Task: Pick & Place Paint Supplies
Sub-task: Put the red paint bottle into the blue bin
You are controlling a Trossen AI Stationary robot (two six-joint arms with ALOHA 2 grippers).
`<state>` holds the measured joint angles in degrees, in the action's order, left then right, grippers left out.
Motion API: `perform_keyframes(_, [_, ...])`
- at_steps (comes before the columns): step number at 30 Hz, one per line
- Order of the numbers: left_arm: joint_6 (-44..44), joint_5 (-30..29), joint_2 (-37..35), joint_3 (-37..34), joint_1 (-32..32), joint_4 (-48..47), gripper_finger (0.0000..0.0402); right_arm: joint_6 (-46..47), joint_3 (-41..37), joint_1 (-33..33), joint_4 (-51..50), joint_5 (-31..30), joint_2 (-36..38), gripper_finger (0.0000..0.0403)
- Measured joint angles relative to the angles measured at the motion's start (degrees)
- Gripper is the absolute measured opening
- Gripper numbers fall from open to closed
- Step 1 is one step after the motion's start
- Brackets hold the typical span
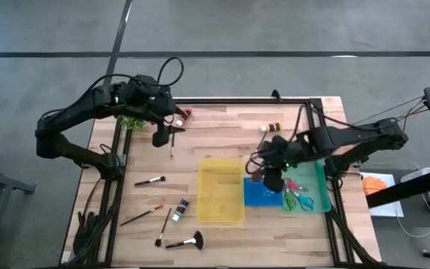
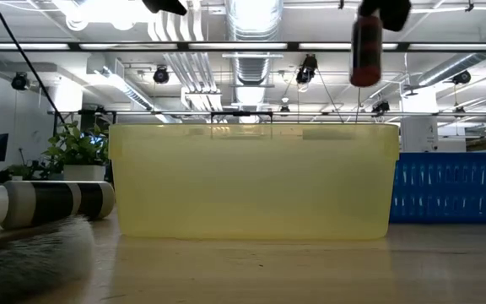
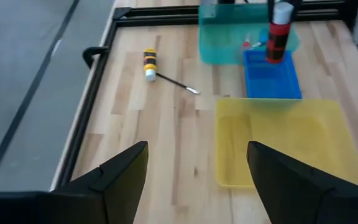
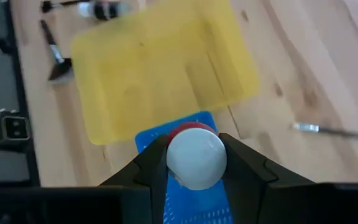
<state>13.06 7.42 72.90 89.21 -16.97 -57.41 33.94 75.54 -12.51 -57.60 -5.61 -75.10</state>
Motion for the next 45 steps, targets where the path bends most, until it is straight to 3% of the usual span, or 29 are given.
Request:
perform_keyframes(6, [-2.05, -0.62, 0.02, -0.76, -0.02, 2.21, 0.0284, 8.49, -7.06, -5.83, 1.59, -3.25, 1.26, 0.0111])
perform_keyframes(15, [-5.34, -1.09, 0.02, -0.76, -0.04, 2.7, 0.0284, 12.4, -10.36, -10.05, 2.53, -7.48, -2.94, 0.0111])
perform_keyframes(22, [-5.96, -1.08, 0.02, -0.76, -0.04, 2.68, 0.0284, 17.8, -16.07, -12.5, 4.01, -10.39, 1.12, 0.0111])
perform_keyframes(45, [-7.32, -1.29, 0.04, -0.76, -0.04, 2.7, 0.0284, 18.79, -26.71, -13.84, 11.7, -11.11, 1.87, 0.0111])
